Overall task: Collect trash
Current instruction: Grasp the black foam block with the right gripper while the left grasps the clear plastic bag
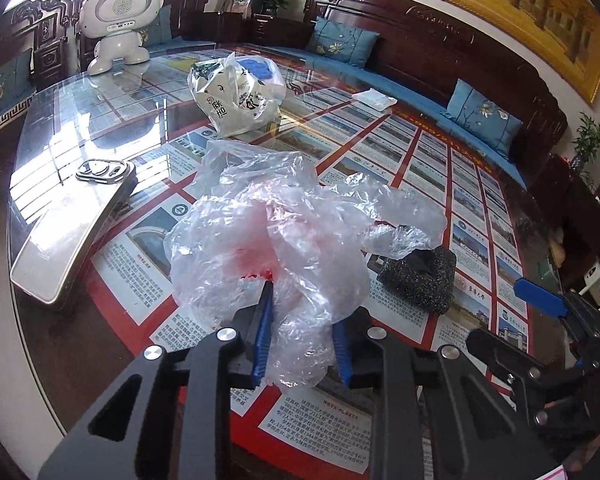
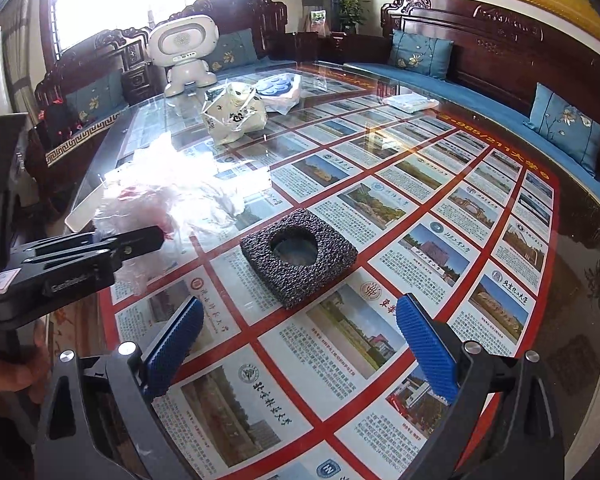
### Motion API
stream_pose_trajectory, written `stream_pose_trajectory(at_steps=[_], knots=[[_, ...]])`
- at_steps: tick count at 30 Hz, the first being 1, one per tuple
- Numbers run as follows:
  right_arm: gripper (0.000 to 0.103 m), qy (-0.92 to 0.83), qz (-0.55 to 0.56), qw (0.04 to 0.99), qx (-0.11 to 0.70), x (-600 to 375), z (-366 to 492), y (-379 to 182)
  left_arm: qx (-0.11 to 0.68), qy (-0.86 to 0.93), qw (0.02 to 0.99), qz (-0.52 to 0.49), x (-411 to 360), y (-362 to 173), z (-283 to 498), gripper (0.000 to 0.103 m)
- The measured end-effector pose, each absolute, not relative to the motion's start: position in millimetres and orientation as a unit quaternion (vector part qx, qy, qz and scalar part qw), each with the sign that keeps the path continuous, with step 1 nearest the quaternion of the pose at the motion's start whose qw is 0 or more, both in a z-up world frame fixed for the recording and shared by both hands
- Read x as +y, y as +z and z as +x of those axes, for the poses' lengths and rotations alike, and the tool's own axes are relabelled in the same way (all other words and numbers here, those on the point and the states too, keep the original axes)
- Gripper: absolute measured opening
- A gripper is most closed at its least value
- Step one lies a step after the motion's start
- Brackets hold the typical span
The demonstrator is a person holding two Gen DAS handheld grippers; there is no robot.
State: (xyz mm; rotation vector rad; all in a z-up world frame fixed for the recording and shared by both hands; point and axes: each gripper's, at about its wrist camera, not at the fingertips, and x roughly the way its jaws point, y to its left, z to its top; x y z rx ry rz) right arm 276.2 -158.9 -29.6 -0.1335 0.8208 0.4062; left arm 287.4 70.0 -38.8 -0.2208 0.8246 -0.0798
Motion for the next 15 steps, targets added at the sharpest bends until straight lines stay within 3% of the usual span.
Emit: stream_pose_trajectory(at_steps=[1, 3, 9, 13, 15], knots=[[0.076, 0.197, -0.058, 0.893, 0.401, -158.7, 282.1, -31.0, 0.399, -0.039, 0.910, -0.108, 71.8, -38.0, 287.2, 0.027], [0.072, 0.203, -0.044, 0.883, 0.420, -157.9, 296.6, -36.0, 0.397, -0.040, 0.911, -0.107, 73.0, -36.5, 287.7, 0.027], [0.072, 0.190, -0.039, 0.880, 0.434, -153.6, 324.5, -45.1, 0.400, -0.047, 0.909, -0.107, 70.5, -39.5, 292.4, 0.027], [0.094, 0.206, -0.064, 0.879, 0.426, -142.7, 326.3, -45.7, 0.401, -0.053, 0.908, -0.110, 70.7, -40.3, 295.1, 0.027], [0.094, 0.210, -0.101, 0.881, 0.412, -133.7, 325.6, -43.6, 0.401, -0.055, 0.908, -0.111, 71.4, -40.1, 296.3, 0.027]])
